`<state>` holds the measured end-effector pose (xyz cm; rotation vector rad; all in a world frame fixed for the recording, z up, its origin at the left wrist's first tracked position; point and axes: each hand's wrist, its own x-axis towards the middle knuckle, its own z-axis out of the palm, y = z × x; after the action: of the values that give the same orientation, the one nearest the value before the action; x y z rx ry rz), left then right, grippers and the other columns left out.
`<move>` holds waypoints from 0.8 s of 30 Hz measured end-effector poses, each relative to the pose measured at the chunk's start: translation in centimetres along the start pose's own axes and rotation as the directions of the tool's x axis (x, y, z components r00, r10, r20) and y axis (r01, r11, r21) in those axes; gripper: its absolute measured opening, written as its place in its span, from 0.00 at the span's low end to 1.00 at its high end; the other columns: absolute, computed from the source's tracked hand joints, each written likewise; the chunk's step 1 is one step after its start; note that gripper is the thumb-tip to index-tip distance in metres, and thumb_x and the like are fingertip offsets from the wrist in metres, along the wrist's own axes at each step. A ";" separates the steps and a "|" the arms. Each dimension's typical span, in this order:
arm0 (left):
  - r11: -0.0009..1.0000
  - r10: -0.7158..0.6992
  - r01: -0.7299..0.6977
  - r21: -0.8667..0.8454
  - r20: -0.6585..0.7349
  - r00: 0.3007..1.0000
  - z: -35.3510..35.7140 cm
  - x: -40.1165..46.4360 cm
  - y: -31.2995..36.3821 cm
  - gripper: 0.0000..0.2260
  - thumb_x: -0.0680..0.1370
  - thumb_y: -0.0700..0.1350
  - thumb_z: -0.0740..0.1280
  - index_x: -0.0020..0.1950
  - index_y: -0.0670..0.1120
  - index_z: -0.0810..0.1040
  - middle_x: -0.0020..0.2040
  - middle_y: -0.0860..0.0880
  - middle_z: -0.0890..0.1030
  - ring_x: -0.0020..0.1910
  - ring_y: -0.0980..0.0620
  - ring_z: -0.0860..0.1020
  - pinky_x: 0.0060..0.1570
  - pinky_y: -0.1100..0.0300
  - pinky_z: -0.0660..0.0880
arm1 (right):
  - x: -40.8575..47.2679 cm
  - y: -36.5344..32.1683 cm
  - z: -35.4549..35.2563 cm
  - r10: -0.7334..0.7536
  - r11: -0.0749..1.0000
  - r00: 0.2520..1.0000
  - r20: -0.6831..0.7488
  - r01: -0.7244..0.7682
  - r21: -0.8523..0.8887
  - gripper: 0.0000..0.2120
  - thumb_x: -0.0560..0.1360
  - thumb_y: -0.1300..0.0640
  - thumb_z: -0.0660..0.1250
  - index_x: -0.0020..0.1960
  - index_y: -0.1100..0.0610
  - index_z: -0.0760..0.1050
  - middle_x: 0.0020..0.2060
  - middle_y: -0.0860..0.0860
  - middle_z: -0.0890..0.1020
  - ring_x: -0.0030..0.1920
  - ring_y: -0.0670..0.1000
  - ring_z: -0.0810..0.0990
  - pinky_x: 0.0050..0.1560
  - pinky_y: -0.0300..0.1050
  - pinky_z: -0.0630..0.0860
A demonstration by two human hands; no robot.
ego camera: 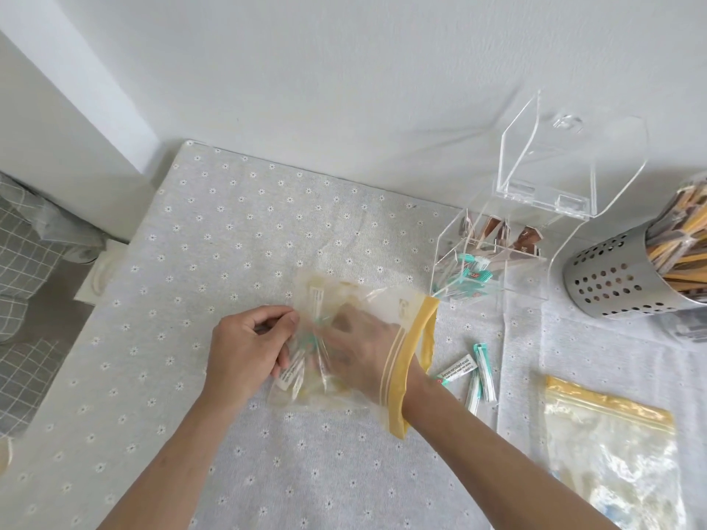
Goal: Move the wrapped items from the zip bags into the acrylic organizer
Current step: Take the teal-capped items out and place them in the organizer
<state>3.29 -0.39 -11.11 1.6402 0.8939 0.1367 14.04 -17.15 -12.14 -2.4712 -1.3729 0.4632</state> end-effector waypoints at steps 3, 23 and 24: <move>1.000 0.000 0.000 0.000 -0.008 1.000 0.1 -0.1 -0.1 0.02 0.81 0.42 0.76 0.50 0.45 0.89 0.26 0.40 0.82 0.19 0.49 0.74 0.22 0.61 0.75 | -0.7 -0.9 -0.9 -0.037 0.999 0.985 -0.171 0.037 -0.003 0.09 0.69 0.53 0.80 0.47 0.48 0.83 0.45 0.50 0.81 0.43 0.52 0.82 0.28 0.46 0.81; 1.000 0.019 -0.019 0.000 -0.051 0.999 0.6 -0.1 -0.4 0.03 0.80 0.42 0.76 0.48 0.46 0.90 0.27 0.39 0.82 0.21 0.48 0.76 0.24 0.63 0.75 | -1.3 0.5 1.1 -0.199 0.980 0.925 -0.325 0.198 -0.037 0.08 0.80 0.58 0.68 0.42 0.54 0.81 0.45 0.50 0.84 0.39 0.55 0.78 0.41 0.52 0.77; 1.000 0.017 -0.017 -0.006 -0.052 0.998 0.6 -0.1 -0.5 0.03 0.80 0.42 0.76 0.48 0.46 0.90 0.27 0.39 0.82 0.22 0.47 0.76 0.23 0.63 0.75 | -1.4 0.7 0.8 -0.176 0.981 0.917 -0.358 0.193 0.011 0.09 0.80 0.58 0.68 0.42 0.55 0.82 0.45 0.49 0.85 0.39 0.54 0.77 0.40 0.52 0.77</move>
<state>3.33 -0.88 -11.69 1.6455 0.9184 0.1950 13.54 -18.68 -12.97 -2.2185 -1.4026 0.0012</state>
